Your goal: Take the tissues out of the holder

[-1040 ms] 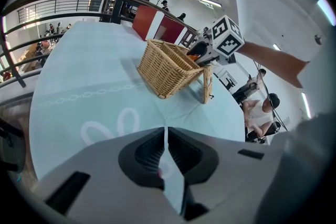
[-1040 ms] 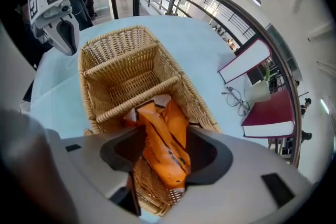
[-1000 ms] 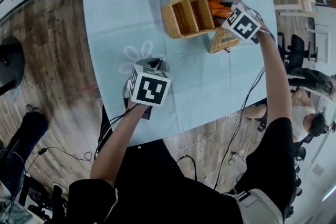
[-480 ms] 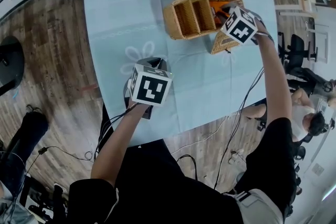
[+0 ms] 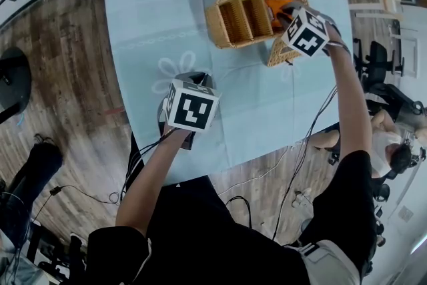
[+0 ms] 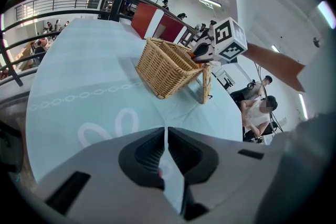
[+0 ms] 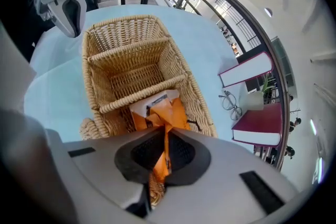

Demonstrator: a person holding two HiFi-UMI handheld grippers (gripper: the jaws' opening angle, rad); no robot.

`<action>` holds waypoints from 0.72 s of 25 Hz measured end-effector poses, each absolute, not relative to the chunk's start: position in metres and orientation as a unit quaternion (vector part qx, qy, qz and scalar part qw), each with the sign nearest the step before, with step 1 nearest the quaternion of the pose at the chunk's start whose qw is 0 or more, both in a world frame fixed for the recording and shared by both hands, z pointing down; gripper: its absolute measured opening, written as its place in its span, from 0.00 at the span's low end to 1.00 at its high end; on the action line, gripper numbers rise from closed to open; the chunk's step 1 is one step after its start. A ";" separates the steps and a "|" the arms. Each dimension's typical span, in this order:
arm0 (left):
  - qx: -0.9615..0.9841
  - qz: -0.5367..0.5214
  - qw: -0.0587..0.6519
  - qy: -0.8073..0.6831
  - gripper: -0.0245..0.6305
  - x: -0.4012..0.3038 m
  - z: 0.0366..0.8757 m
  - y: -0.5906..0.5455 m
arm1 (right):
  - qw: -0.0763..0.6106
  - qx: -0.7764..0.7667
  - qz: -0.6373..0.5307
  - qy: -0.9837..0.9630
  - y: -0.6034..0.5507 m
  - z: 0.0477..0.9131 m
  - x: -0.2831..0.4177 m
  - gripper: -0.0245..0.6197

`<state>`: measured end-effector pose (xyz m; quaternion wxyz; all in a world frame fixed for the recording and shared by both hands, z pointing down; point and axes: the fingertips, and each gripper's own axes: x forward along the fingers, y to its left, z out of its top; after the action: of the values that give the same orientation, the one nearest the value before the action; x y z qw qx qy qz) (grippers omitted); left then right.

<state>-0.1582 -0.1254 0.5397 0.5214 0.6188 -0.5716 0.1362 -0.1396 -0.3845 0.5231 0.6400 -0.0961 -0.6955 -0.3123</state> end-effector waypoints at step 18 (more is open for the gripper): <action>0.616 0.146 0.512 -0.581 0.06 -0.154 0.529 -0.117 | 0.566 -0.027 -0.334 -0.753 -0.370 0.428 -0.135 0.06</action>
<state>-0.1536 -0.1171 0.5287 0.5119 0.6157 -0.5809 0.1463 -0.1353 -0.3697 0.4277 0.5662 -0.0267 -0.7529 -0.3344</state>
